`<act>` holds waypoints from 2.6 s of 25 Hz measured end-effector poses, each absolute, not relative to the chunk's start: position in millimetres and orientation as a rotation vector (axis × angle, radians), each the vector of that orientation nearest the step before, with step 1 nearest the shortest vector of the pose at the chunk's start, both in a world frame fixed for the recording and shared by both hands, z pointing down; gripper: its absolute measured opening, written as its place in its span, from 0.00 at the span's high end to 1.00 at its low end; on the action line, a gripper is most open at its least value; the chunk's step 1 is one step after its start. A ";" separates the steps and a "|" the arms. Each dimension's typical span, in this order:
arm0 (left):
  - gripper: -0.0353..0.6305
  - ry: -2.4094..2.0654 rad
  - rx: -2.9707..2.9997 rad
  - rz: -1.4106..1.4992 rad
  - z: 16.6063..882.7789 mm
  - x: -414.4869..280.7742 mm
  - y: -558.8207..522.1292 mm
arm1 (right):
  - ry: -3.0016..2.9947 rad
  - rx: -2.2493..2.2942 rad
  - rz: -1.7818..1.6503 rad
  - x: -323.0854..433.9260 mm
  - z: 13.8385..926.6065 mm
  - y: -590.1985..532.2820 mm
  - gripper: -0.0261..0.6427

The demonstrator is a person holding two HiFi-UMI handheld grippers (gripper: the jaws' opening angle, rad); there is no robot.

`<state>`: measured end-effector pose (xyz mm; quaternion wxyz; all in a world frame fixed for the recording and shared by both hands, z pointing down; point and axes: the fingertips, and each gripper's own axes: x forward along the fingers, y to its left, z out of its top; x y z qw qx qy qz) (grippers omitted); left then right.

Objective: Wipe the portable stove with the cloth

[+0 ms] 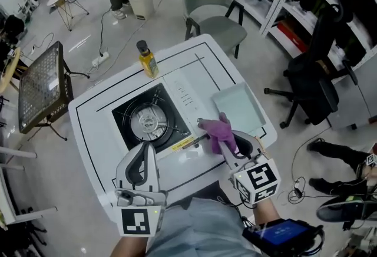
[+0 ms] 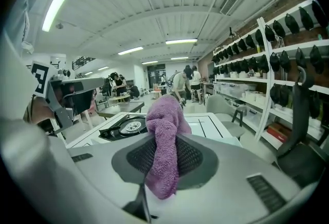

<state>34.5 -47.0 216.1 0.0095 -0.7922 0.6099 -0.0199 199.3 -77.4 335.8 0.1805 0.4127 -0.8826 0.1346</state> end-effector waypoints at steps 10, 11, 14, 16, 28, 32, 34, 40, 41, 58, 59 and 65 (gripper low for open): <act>0.92 2.133 -2.400 -0.130 248.5 -26.3 -80.2 | -2.392 0.957 0.503 151.7 400.8 -117.4 0.80; 0.92 2.153 -2.385 -0.143 252.5 -33.3 -84.4 | -2.384 0.941 0.516 147.5 406.8 -121.8 0.80; 0.92 2.186 -2.377 -0.103 255.6 -44.4 -99.9 | -2.378 0.913 0.528 137.0 413.0 -139.1 0.80; 0.92 2.208 -2.377 -0.082 258.4 -49.5 -108.8 | -2.375 0.907 0.530 131.6 413.9 -151.4 0.80; 0.92 2.388 -2.321 -0.155 288.8 -88.5 -133.6 | -2.379 0.860 0.521 98.7 417.8 -211.9 0.80; 0.92 2.477 -2.270 -0.193 299.4 -102.4 -133.2 | -2.394 0.813 0.501 85.8 418.9 -229.6 0.80; 0.92 2.511 -2.242 -0.200 302.0 -107.1 -132.6 | -2.399 0.795 0.494 80.0 419.1 -238.5 0.80; 0.92 2.617 -2.159 -0.229 310.4 -114.9 -127.5 | -2.411 0.758 0.481 68.1 419.9 -260.7 0.80; 0.92 2.624 -2.142 -0.215 308.2 -116.3 -129.3 | -2.414 0.752 0.478 65.6 420.0 -264.4 0.80; 0.92 2.788 -1.942 -0.325 306.8 -126.8 -105.9 | -2.458 0.737 0.415 29.7 417.5 -316.4 0.80; 0.92 2.777 -1.933 -0.317 302.5 -126.5 -107.7 | -2.461 0.744 0.406 28.4 417.1 -320.1 0.80; 0.92 2.769 -1.874 -0.318 283.5 -121.6 -107.3 | -2.519 0.800 0.335 22.9 399.4 -338.9 0.80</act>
